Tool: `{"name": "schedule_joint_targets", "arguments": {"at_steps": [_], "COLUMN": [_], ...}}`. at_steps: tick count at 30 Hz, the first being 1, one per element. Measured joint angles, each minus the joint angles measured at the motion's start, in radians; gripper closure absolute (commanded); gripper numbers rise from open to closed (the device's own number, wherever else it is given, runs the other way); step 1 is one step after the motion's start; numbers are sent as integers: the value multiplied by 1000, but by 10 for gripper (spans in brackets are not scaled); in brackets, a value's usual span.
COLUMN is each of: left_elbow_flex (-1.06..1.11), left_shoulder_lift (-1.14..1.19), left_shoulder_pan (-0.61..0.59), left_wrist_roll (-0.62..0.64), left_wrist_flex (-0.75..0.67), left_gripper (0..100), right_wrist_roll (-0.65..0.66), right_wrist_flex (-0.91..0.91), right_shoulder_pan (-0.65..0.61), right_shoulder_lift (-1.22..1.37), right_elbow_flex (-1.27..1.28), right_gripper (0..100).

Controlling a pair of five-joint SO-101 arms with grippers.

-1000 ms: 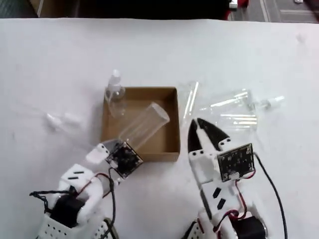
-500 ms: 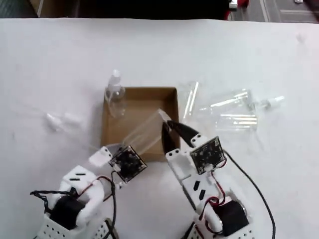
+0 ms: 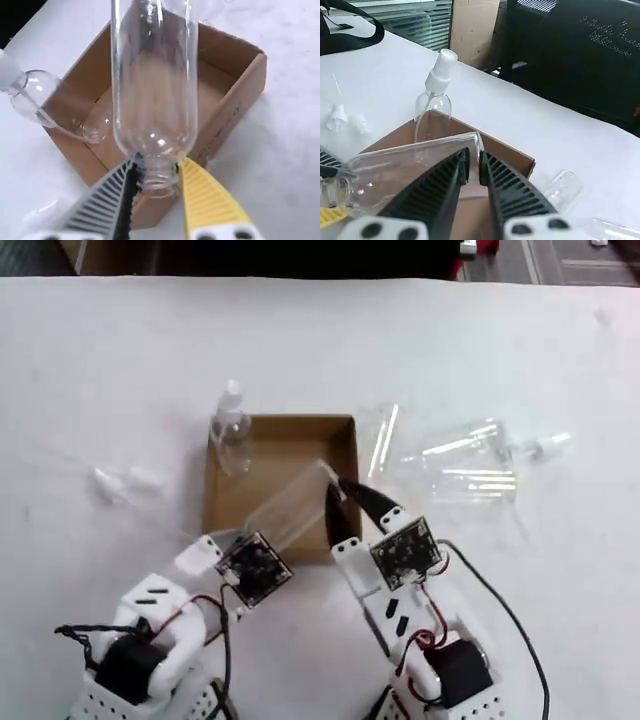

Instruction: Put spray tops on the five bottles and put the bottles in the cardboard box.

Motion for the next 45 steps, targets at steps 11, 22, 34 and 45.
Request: {"name": "schedule_joint_targets", "arguments": {"at_steps": [11,22,34,45], "left_elbow_flex": [-187,-32,31,8], "left_shoulder_lift": [-18,-6,-3,-6], "left_shoulder_pan": [9,69,80,230], "left_wrist_roll": [0,0,-57,-103], "left_wrist_flex": [-8,-117,-147,-14], "left_gripper": [976,972,972,976], "right_wrist_roll": [3,2,-57,-6], "right_wrist_flex": [12,193,436,259], "right_shoulder_pan": [-2,201,91,49], "right_shoulder_lift": [0,12,-3,-2], "right_elbow_flex": [72,-137,-413,-252], "right_gripper": [982,982,982,982]}}
